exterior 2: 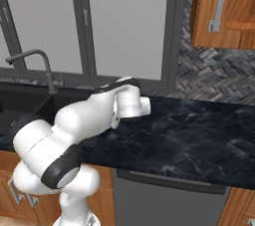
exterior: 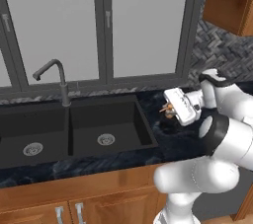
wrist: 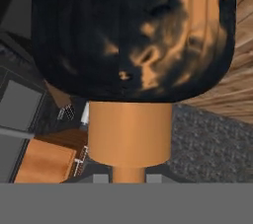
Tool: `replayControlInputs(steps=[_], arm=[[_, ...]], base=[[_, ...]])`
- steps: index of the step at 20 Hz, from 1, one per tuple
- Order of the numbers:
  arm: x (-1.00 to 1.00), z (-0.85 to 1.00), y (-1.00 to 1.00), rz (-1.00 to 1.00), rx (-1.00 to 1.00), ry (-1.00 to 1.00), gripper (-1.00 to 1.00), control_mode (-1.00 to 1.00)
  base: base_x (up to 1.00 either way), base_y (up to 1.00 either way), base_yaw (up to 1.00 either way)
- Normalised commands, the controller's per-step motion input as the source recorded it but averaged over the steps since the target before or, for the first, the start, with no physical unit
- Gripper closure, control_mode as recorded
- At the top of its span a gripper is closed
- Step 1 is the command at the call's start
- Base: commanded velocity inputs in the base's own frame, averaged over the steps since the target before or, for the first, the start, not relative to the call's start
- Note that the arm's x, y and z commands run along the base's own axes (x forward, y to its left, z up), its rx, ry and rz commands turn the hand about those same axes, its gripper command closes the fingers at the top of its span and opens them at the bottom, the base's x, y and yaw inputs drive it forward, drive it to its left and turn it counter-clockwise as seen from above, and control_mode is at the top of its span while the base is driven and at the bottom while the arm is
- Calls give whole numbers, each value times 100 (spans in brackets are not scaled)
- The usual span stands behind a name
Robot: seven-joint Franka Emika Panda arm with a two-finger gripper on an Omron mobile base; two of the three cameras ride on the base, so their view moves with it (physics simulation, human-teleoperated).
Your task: Restock the sink supplies by placing the sponge and soap dispenser on the counter and next to the sink. Make sure the soap dispenser is upright.
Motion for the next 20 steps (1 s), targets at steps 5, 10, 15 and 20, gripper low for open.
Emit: replayControlInputs(steps=[5, 10, 15, 20], arm=[[45, -33, -5, 3, 16, 3, 100, -100], [31, -7, -38, 0, 8, 0, 100, -100], [33, -2, -22, 0, 0, 0, 100, -100], [36, -4, -7, 0, 2, 0, 100, -100]], base=[[0, 0, 0], [0, 0, 0], [0, 0, 0], [0, 0, 0]])
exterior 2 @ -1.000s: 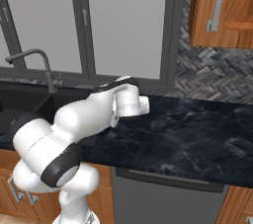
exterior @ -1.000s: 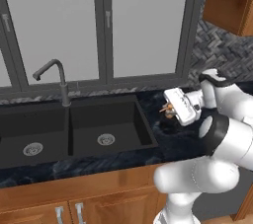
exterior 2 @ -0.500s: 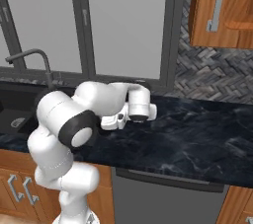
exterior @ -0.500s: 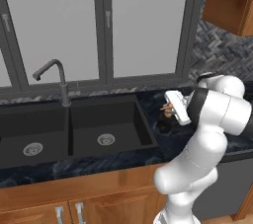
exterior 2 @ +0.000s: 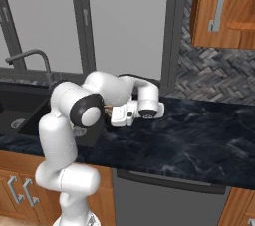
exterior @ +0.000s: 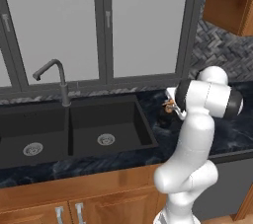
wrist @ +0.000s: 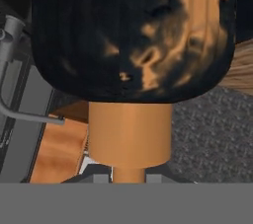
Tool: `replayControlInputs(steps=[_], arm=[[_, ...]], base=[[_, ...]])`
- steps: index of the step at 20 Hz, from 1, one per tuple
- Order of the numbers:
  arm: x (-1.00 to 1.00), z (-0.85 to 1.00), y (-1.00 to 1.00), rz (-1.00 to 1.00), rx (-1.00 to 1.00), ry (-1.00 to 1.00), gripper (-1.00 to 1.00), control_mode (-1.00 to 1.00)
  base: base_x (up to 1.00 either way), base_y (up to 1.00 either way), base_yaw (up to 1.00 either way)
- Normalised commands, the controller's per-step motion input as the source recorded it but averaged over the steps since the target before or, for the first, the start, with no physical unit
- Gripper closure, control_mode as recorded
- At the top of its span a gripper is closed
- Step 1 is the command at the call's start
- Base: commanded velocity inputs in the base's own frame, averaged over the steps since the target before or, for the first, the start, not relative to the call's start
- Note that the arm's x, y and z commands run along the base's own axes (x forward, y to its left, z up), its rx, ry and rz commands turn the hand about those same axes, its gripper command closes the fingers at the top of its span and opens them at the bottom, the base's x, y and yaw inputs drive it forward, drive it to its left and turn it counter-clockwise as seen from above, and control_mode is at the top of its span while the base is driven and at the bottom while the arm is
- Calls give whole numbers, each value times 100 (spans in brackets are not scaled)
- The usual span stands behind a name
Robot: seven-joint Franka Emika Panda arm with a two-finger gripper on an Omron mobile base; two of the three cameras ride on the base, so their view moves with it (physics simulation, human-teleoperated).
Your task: Restock the sink supplies by placing the sponge and soap dispenser on the counter and next to the sink. Make sure the soap dispenser is upright.
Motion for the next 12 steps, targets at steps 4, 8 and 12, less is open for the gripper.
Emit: replayControlInputs(steps=[4, 8, 12], arm=[[31, -27, -1, 0, 2, 0, 100, -100], [21, -59, 7, 0, -2, 5, 100, -100], [21, -58, 16, 0, -10, 8, 100, -100]], base=[[0, 0, 0], [0, 0, 0], [0, 0, 0]])
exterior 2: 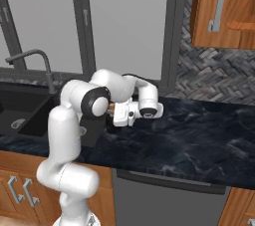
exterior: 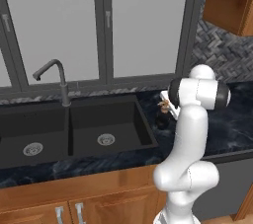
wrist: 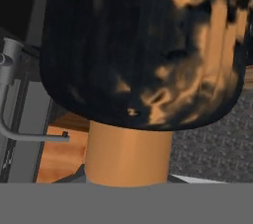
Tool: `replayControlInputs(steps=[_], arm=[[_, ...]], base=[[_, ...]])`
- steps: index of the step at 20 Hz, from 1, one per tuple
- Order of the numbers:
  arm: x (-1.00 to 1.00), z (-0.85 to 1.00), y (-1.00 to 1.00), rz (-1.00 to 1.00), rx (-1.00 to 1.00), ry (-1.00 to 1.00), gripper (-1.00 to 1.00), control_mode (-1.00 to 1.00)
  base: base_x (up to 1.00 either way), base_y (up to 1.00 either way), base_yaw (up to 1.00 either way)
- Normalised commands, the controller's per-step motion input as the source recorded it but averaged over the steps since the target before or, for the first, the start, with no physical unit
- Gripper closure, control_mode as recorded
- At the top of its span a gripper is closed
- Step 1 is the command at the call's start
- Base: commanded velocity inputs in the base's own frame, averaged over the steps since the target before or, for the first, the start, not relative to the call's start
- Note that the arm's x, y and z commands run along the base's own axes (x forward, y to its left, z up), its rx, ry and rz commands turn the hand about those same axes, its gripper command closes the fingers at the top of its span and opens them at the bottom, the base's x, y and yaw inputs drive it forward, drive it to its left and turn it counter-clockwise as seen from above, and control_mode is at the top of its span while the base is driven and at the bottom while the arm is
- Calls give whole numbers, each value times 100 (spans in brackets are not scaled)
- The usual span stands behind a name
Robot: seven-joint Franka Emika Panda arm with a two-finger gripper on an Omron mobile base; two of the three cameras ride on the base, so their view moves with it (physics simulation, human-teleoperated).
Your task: Restock the sink supplies by placing the sponge and soap dispenser on the counter and next to the sink. Make sure the soap dispenser is upright.
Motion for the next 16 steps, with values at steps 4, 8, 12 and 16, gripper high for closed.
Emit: replayControlInputs(steps=[4, 8, 12, 16], arm=[[20, -46, 0, 0, -3, 1, 100, -100], [-10, -9, 0, 0, 0, -2, -100, -100], [-3, 0, -2, 0, 0, -2, -100, -100], [0, 0, 0, 0, 0, -1, -100, -100]], base=[[0, 0, 0], [0, 0, 0], [0, 0, 0], [0, 0, 0]])
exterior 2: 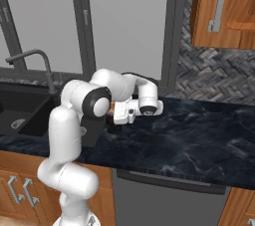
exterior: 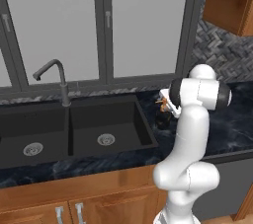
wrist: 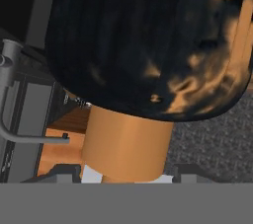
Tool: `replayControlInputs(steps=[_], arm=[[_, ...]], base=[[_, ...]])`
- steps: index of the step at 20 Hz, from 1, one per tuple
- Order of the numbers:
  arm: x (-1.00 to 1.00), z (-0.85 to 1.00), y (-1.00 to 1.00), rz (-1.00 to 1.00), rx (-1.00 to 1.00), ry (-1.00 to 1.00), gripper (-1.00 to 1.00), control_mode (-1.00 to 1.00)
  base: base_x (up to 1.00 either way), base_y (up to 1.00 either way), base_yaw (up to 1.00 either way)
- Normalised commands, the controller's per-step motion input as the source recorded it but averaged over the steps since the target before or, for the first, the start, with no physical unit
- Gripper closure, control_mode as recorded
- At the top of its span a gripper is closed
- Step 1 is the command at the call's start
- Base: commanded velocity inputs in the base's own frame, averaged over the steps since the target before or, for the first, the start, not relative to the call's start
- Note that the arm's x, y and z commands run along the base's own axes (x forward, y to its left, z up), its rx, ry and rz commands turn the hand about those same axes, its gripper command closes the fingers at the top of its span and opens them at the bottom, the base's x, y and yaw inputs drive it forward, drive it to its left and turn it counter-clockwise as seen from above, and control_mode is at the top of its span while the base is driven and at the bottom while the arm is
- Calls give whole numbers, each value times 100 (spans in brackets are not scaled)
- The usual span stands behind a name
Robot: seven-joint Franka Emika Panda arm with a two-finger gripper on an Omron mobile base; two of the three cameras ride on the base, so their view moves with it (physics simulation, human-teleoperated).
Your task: Restock the sink supplies by placing the sponge and soap dispenser on the counter and next to the sink. Make sure the soap dispenser is upright.
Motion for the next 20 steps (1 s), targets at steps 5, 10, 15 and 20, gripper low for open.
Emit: replayControlInputs(steps=[5, 10, 15, 20], arm=[[0, 0, 0, 0, 0, 0, -100, -100], [0, 10, 0, 0, 0, 0, -100, -100], [-2, 65, 0, 0, 0, -2, -100, -100], [-46, 53, 0, 0, 0, -14, -100, -100]], base=[[0, 0, 0], [0, 0, 0], [0, 0, 0], [0, 0, 0]])
